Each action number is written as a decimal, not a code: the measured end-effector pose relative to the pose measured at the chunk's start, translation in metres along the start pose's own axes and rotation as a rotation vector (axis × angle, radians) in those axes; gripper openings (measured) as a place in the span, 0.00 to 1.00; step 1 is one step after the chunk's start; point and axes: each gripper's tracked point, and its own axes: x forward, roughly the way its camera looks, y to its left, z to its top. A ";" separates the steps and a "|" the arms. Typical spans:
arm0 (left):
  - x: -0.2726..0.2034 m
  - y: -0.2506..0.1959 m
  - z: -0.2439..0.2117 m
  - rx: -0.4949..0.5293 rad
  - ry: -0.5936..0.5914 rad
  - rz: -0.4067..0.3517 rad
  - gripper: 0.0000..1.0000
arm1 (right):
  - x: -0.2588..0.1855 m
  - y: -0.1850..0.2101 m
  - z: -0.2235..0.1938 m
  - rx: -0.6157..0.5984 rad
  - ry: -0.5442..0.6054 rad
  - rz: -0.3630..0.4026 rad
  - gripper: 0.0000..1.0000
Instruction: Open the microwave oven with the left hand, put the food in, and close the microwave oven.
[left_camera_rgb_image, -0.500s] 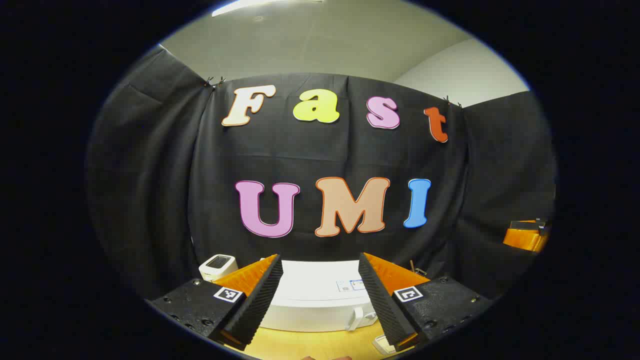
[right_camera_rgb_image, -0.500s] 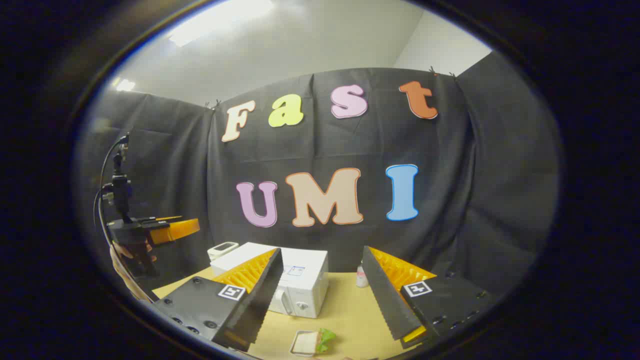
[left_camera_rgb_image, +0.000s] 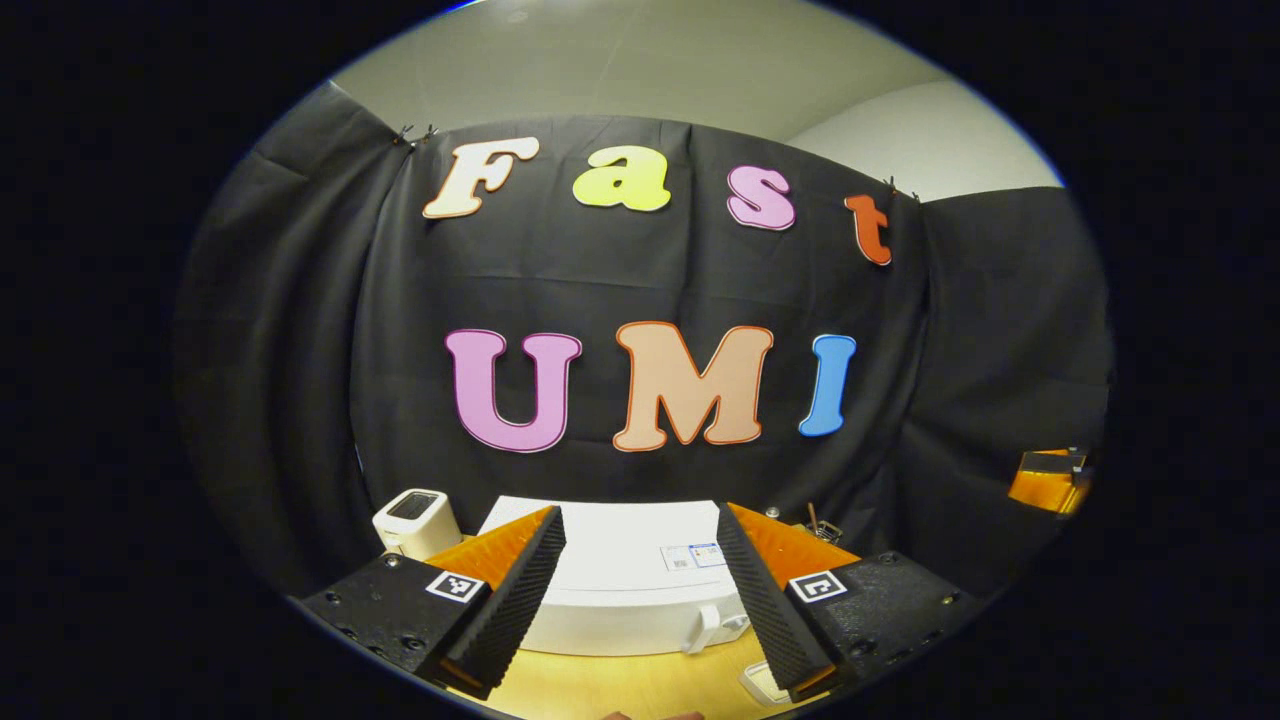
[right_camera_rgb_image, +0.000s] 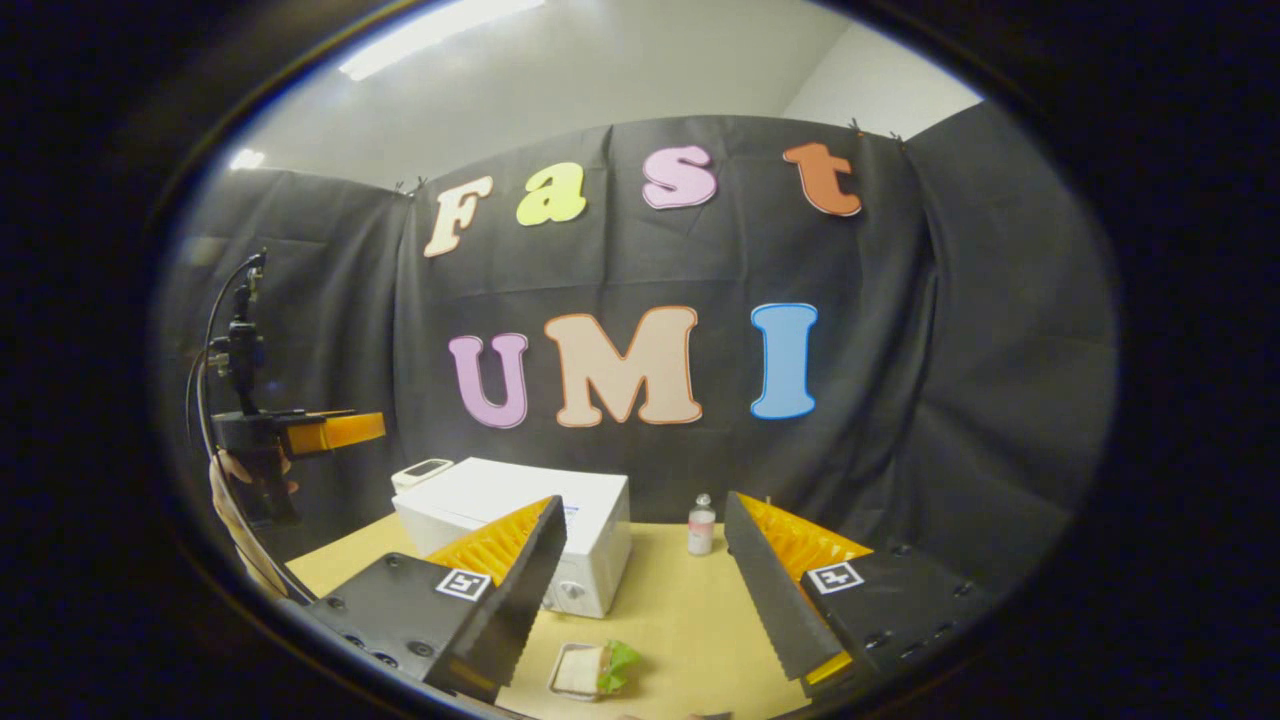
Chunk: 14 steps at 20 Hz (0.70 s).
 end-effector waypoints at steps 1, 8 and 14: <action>0.003 0.003 0.000 0.002 -0.003 0.004 0.95 | 0.002 -0.002 -0.002 0.000 0.000 -0.003 0.92; -0.006 0.016 0.012 0.054 -0.057 0.045 0.95 | 0.008 -0.003 -0.003 -0.005 0.000 -0.003 0.92; -0.009 0.020 0.013 0.088 -0.086 0.054 0.95 | 0.021 -0.002 -0.003 0.009 -0.011 -0.003 0.92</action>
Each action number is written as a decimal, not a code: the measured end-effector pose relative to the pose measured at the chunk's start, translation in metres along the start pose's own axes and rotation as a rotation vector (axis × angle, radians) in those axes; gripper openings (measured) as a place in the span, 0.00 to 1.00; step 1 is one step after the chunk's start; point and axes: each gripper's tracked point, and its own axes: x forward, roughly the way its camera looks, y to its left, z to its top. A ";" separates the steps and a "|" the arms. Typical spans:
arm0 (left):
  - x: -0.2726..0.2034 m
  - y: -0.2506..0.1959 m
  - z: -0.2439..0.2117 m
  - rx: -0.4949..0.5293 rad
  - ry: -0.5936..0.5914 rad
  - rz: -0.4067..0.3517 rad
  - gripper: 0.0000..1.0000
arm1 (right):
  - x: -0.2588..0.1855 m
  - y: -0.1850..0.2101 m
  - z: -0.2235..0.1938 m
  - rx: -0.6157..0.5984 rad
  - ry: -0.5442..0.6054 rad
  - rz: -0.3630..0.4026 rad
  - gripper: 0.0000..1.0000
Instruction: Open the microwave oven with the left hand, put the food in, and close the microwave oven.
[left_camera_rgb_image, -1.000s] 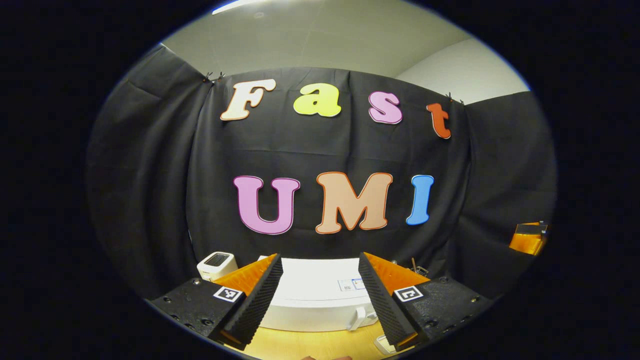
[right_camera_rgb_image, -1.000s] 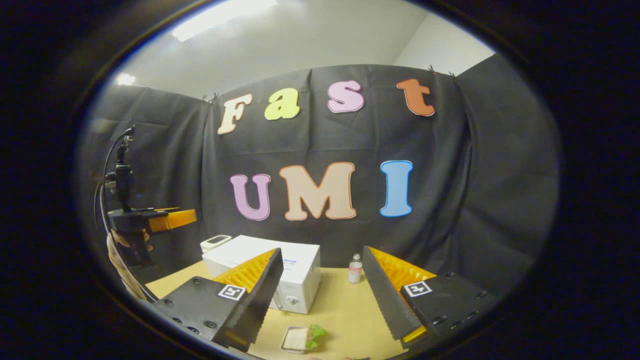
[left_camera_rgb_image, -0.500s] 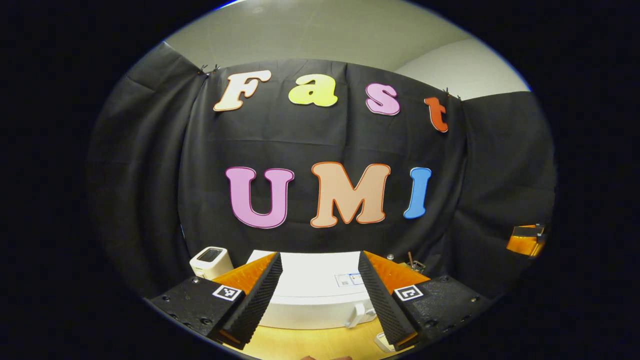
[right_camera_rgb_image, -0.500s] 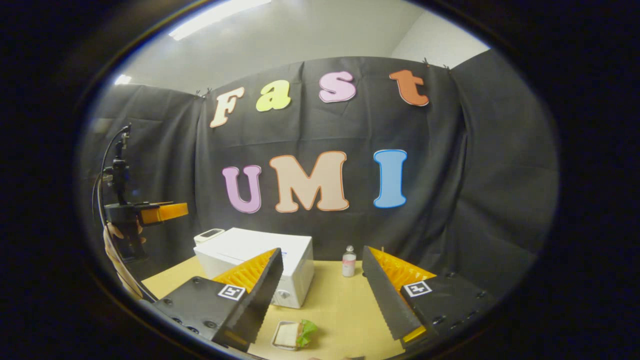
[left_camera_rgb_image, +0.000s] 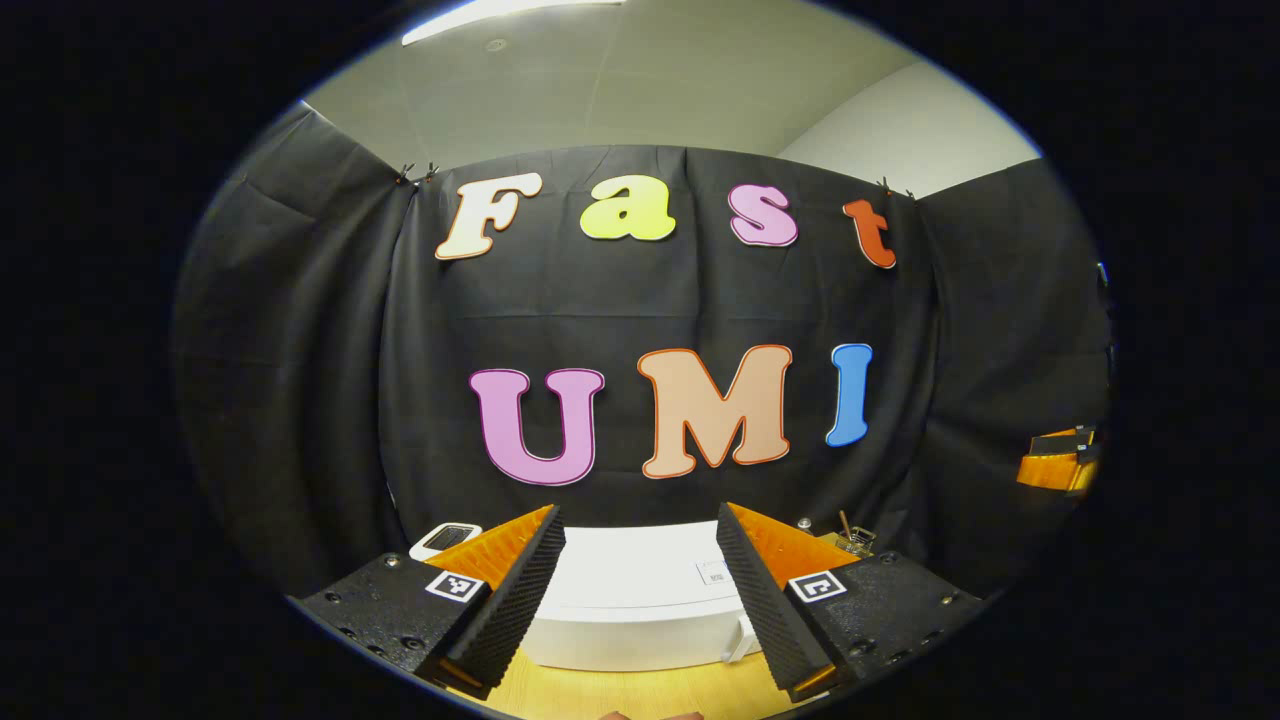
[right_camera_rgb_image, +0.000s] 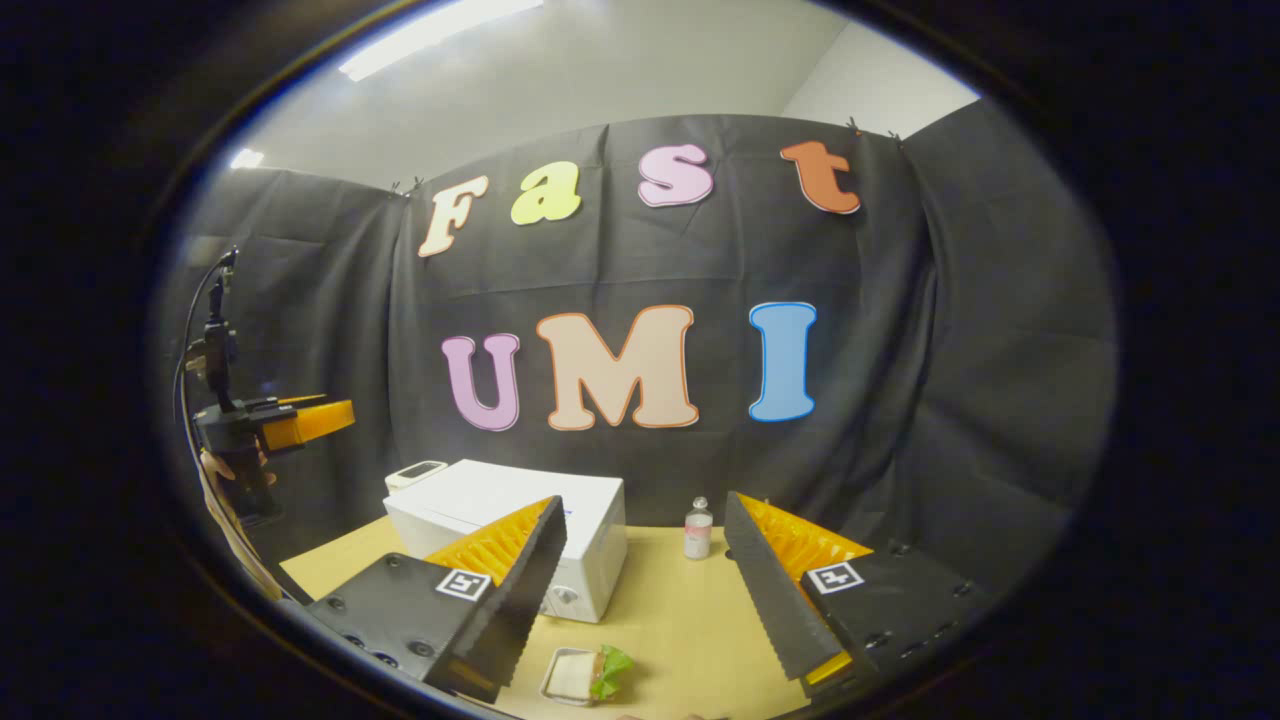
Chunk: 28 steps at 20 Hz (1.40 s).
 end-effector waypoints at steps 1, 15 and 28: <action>0.000 -0.001 -0.006 -0.012 0.005 -0.006 0.92 | 0.002 0.000 -0.001 0.001 0.001 0.002 0.92; -0.036 -0.039 -0.163 -0.046 0.110 -0.089 0.96 | 0.023 0.035 -0.050 -0.079 -0.006 0.072 0.92; -0.007 -0.078 -0.326 -0.026 0.299 -0.105 0.95 | 0.000 0.003 -0.079 -0.056 -0.021 0.019 0.92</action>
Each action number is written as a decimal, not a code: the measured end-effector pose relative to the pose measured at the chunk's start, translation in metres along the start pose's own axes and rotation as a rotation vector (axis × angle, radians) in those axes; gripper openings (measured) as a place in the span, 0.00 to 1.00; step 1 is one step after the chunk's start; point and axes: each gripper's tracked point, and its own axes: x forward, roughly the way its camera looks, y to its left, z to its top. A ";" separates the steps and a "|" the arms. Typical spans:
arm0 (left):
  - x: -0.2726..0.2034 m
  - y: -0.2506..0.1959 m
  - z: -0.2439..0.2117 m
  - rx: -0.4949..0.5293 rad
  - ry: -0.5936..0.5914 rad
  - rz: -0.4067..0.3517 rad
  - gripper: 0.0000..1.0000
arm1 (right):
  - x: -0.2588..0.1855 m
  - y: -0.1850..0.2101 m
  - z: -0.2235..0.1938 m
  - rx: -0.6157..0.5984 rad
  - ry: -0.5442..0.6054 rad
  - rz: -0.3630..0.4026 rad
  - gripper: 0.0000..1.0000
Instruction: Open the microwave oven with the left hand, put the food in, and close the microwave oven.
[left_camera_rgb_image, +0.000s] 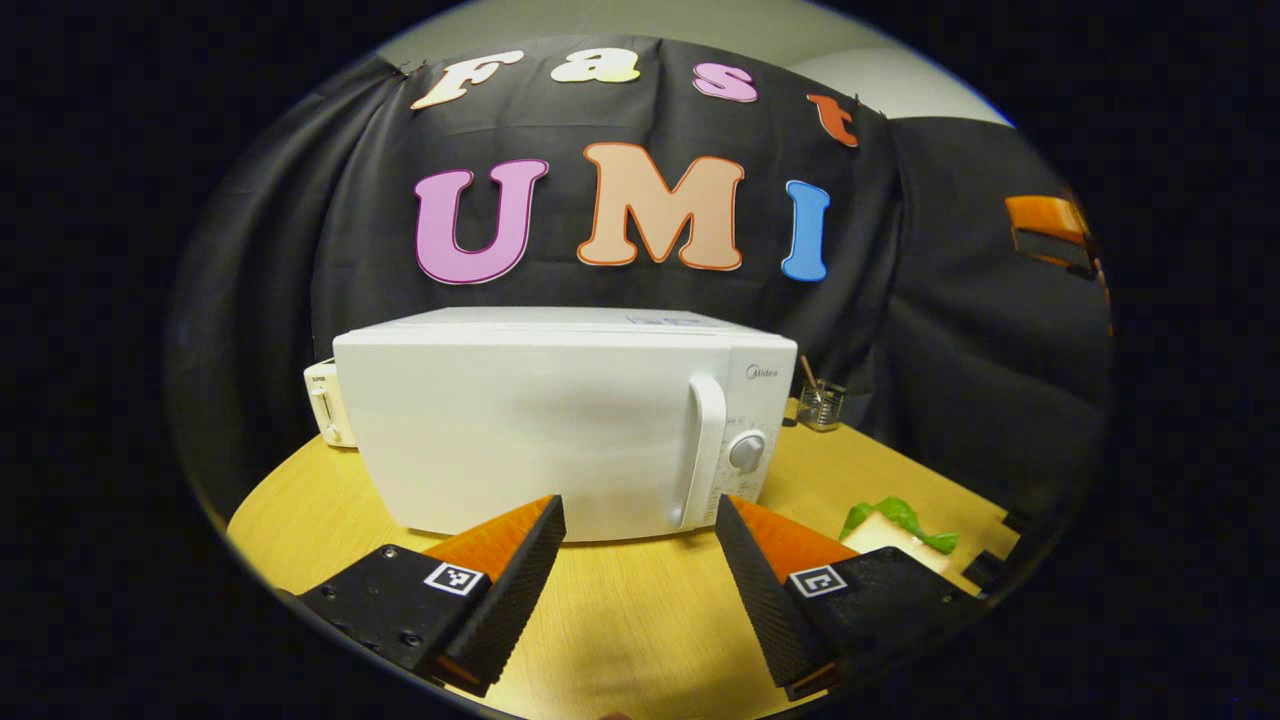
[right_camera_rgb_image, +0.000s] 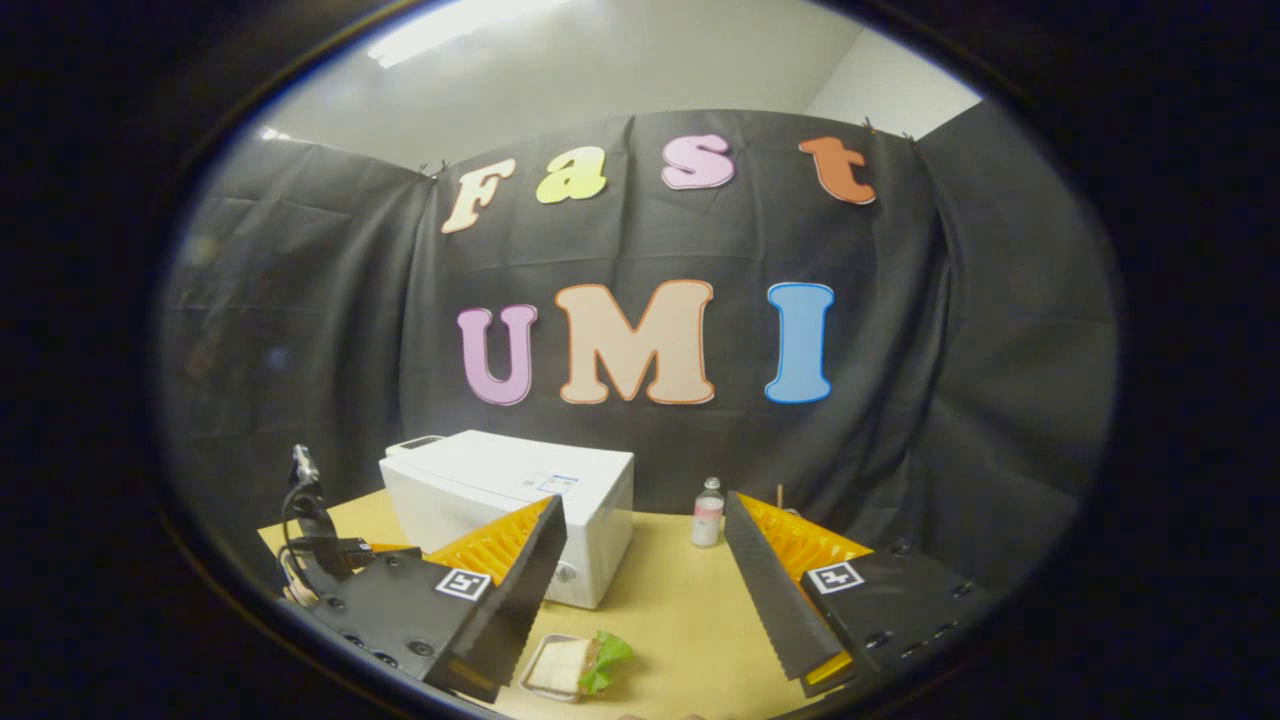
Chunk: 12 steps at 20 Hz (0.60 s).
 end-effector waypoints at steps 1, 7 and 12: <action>0.008 0.001 -0.007 0.024 0.004 0.012 0.95 | -0.003 -0.006 -0.003 0.001 -0.001 -0.014 0.92; 0.044 -0.009 -0.034 0.049 0.019 0.028 0.95 | -0.017 -0.031 -0.016 0.033 0.003 -0.060 0.92; 0.063 -0.013 -0.042 0.029 0.032 0.048 0.95 | -0.020 -0.049 -0.023 0.059 0.003 -0.091 0.92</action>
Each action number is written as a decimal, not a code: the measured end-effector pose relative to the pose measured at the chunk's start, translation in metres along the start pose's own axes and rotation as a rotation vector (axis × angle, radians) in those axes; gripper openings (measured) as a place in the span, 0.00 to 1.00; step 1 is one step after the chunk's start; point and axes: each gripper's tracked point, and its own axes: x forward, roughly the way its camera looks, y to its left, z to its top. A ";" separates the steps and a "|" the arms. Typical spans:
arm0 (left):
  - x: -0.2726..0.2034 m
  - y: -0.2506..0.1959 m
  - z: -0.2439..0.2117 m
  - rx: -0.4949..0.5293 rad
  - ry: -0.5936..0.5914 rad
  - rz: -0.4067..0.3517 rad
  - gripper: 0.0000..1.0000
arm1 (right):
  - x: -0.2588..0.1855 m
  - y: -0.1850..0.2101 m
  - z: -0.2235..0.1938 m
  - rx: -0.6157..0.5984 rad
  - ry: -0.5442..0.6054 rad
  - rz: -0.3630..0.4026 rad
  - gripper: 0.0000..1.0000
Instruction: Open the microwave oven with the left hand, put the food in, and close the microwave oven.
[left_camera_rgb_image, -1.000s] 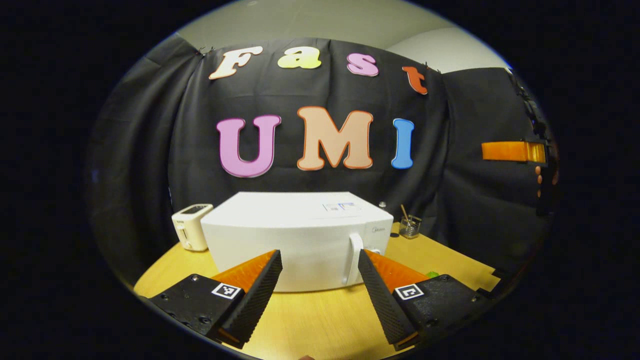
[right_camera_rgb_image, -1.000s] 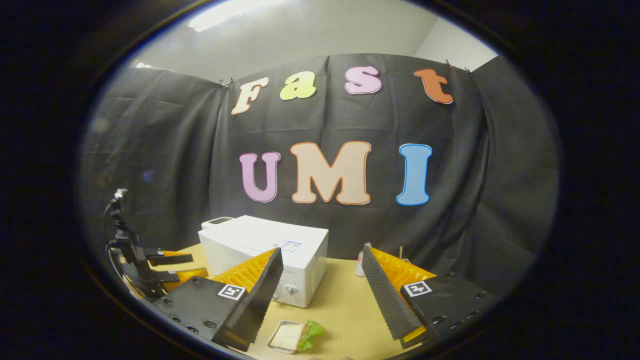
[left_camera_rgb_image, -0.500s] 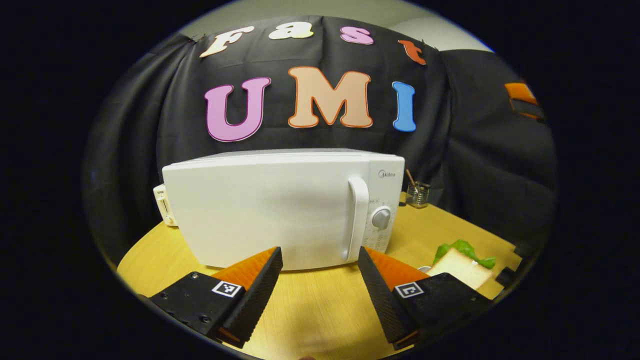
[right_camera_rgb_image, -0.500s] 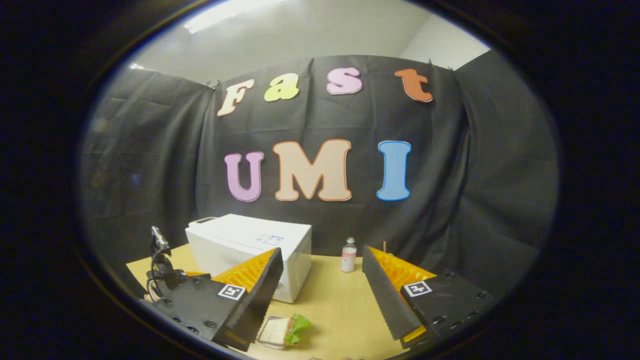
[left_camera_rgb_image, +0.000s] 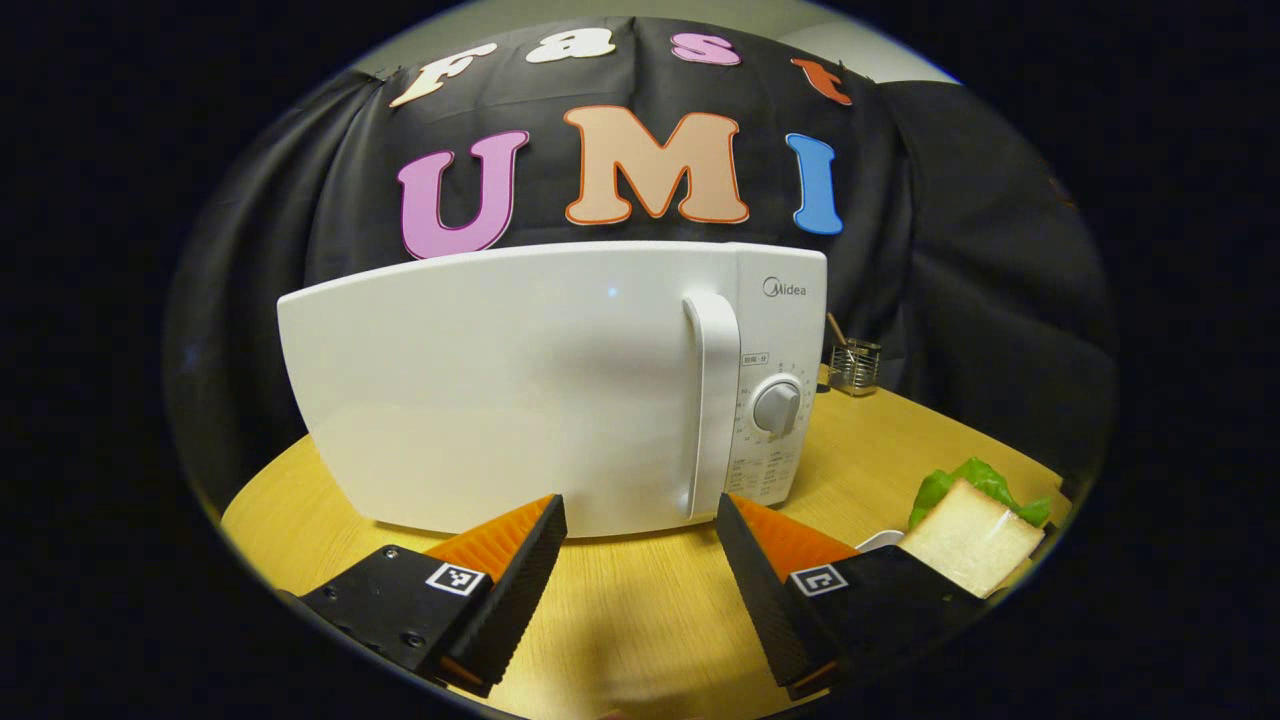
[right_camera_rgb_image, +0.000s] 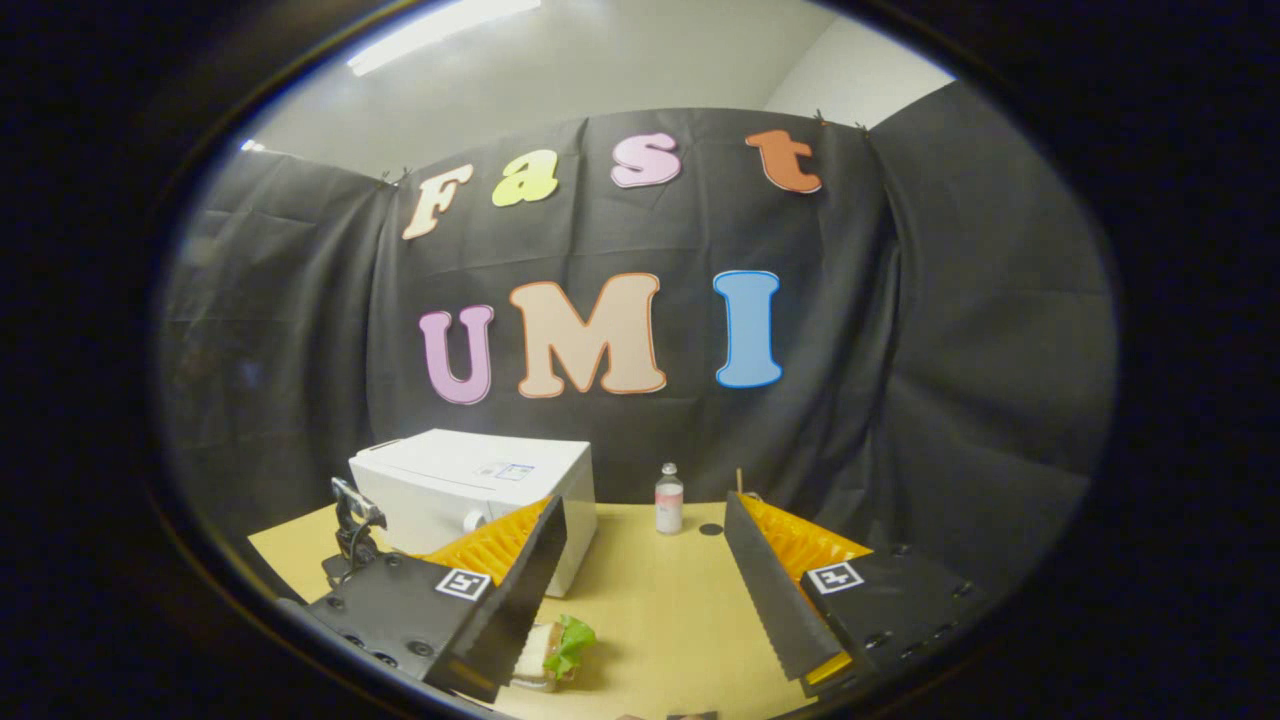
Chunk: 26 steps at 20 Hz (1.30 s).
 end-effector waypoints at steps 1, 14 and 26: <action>0.004 -0.002 0.001 -0.004 0.002 -0.001 0.95 | 0.001 -0.002 -0.002 0.007 0.001 -0.005 0.92; 0.048 -0.020 0.019 -0.080 -0.011 -0.016 0.79 | 0.009 0.000 -0.029 0.004 0.076 0.024 0.92; 0.058 -0.035 0.008 -0.059 0.040 -0.018 0.28 | 0.004 -0.018 -0.040 0.020 0.093 0.004 0.92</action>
